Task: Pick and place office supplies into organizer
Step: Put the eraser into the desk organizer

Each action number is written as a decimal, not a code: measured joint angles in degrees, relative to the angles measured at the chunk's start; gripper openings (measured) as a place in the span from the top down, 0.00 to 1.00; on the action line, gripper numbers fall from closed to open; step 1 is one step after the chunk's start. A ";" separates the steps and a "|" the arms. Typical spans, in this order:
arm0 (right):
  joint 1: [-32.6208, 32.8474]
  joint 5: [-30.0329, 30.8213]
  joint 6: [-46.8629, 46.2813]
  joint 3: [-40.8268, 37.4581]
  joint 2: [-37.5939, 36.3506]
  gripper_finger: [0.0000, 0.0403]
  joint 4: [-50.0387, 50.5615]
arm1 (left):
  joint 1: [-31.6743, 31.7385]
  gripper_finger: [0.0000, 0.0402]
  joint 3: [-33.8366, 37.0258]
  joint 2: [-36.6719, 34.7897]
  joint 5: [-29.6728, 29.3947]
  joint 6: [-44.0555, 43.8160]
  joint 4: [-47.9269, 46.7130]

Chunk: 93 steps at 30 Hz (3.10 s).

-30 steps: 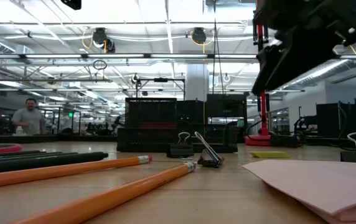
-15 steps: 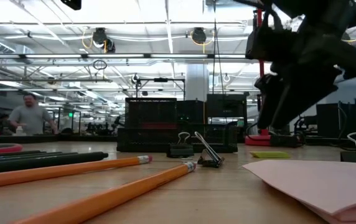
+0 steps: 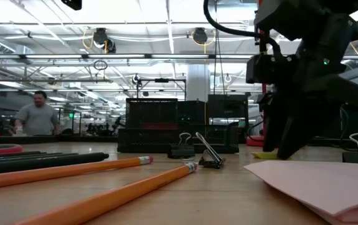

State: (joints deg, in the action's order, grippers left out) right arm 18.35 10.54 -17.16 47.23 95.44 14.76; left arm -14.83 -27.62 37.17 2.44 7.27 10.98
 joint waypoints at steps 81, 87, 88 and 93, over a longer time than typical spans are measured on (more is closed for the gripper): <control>-10.07 13.27 29.05 14.33 11.63 0.88 -32.86 | 0.00 0.88 -0.02 0.07 -1.01 1.24 -0.50; -10.08 13.27 29.55 14.33 14.66 0.88 -33.29 | 0.00 0.88 -0.02 0.07 -1.01 0.15 -0.19; -10.14 13.32 29.89 14.33 15.22 0.88 -33.80 | 0.00 0.88 -0.02 0.07 -1.01 0.15 -0.19; -10.84 12.68 29.72 14.35 17.89 0.88 -35.45 | 0.00 0.88 -0.02 0.07 -1.01 0.15 -0.19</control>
State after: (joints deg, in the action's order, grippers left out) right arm 7.51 23.22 12.56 61.58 113.34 -20.69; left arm -14.83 -27.64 37.23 1.43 7.42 10.79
